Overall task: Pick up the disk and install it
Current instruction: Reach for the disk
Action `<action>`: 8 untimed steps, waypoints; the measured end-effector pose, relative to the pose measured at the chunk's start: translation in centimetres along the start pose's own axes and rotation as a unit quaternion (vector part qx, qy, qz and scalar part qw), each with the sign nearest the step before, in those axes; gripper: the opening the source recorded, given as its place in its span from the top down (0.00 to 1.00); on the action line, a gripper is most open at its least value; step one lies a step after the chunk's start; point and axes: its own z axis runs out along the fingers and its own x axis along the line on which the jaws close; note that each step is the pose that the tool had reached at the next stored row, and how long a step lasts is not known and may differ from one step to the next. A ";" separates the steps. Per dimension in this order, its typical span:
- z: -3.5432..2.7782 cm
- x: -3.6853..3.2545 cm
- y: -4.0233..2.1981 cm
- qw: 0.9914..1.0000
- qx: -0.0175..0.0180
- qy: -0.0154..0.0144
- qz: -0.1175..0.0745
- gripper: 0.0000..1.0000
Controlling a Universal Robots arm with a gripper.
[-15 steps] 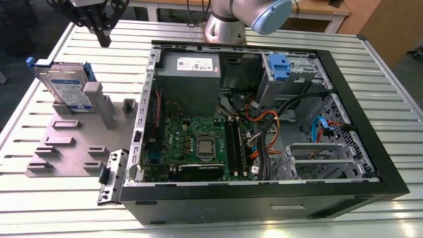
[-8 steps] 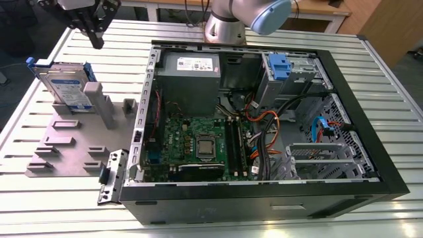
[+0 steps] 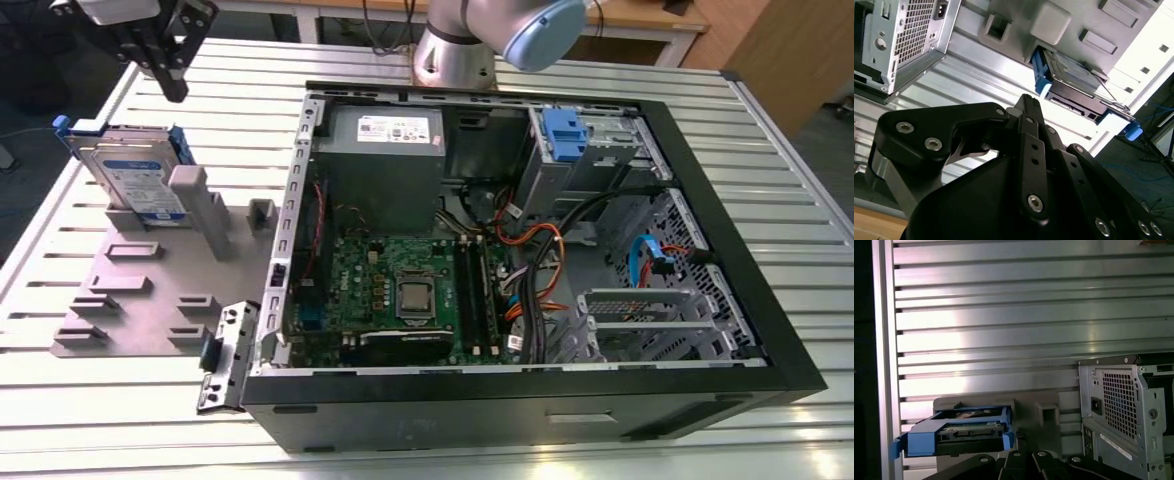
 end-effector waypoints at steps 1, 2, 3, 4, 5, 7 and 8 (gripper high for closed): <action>0.04 0.24 -0.02 1.000 0.000 0.000 0.000 0.89; 0.09 0.45 -0.04 1.000 0.000 0.000 0.000 0.89; 0.13 0.64 -0.06 1.000 0.000 0.000 0.000 0.89; 0.17 0.83 -0.07 1.000 0.000 0.000 0.000 0.89; 0.20 1.01 -0.09 1.000 0.000 0.000 0.000 0.89; 0.26 1.24 -0.11 1.000 0.000 0.000 0.000 0.89; 0.26 1.27 -0.11 1.000 0.000 0.000 0.000 0.89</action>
